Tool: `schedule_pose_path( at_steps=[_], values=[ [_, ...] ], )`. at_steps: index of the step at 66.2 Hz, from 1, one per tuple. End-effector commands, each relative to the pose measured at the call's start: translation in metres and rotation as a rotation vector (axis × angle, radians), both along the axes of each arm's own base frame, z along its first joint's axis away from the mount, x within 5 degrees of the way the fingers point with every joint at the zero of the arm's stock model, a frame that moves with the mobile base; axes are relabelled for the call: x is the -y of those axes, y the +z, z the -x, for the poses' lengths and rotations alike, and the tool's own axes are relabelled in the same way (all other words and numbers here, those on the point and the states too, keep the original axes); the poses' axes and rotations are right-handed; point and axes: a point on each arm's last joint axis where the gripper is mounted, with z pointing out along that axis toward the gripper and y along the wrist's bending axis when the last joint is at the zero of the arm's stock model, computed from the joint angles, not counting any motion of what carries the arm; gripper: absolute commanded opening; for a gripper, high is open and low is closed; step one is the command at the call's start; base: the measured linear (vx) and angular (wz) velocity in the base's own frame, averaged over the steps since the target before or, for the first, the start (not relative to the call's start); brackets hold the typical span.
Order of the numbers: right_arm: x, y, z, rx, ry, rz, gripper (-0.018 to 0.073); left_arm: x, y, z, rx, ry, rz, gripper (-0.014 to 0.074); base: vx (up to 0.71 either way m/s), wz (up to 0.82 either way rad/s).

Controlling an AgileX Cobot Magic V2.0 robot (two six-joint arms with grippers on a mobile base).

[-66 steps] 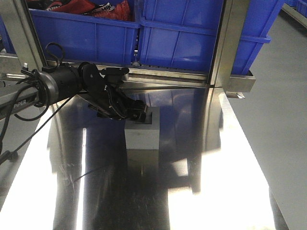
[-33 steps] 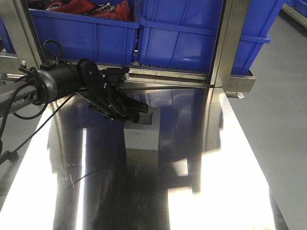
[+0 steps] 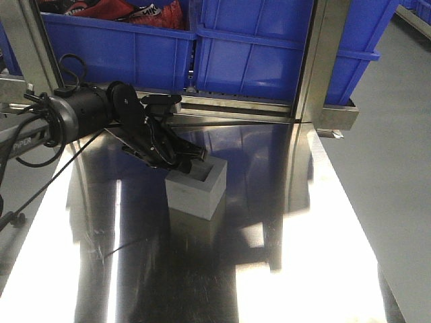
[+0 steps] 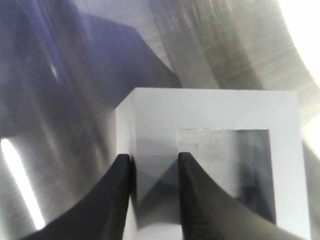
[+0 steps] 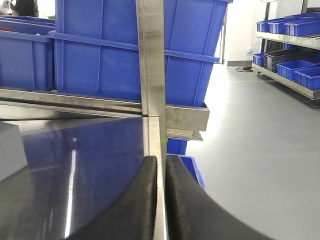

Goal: Sort gray base to blue bin
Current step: 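Close the left gripper on the gray block's wall, then lift the gray block with the left gripper toward the robot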

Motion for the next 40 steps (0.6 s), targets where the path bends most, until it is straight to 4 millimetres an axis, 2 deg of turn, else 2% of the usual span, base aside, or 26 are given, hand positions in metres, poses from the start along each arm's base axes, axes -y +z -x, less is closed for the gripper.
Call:
schedule_pose_path(
  at_steps=[1,16,28,34,40],
  values=[
    [0.0,0.009,0.001,0.092,-0.002,0.013,-0.0004,0.0,0.065,0.011,0.158,-0.009,0.074,-0.0006,0.0,0.0],
    [0.0,0.009,0.001,0.092,-0.002,0.013,-0.0004,-0.011,0.129,0.037,0.296,-0.016,0.122,-0.0006,0.0,0.0],
    [0.0,0.009,0.001,0.092,-0.002,0.013,-0.0004,-0.022,0.178,0.066,0.398,-0.02,0.163,-0.0006,0.0,0.0],
    [0.0,0.009,0.001,0.092,-0.002,0.013,-0.0004,-0.029,0.194,0.082,0.441,-0.019,0.177,-0.0006,0.0,0.0],
    [0.0,0.009,0.001,0.092,-0.002,0.013,-0.0004,-0.036,0.2,0.099,0.464,-0.027,0.174,-0.0006,0.0,0.0]
  ],
)
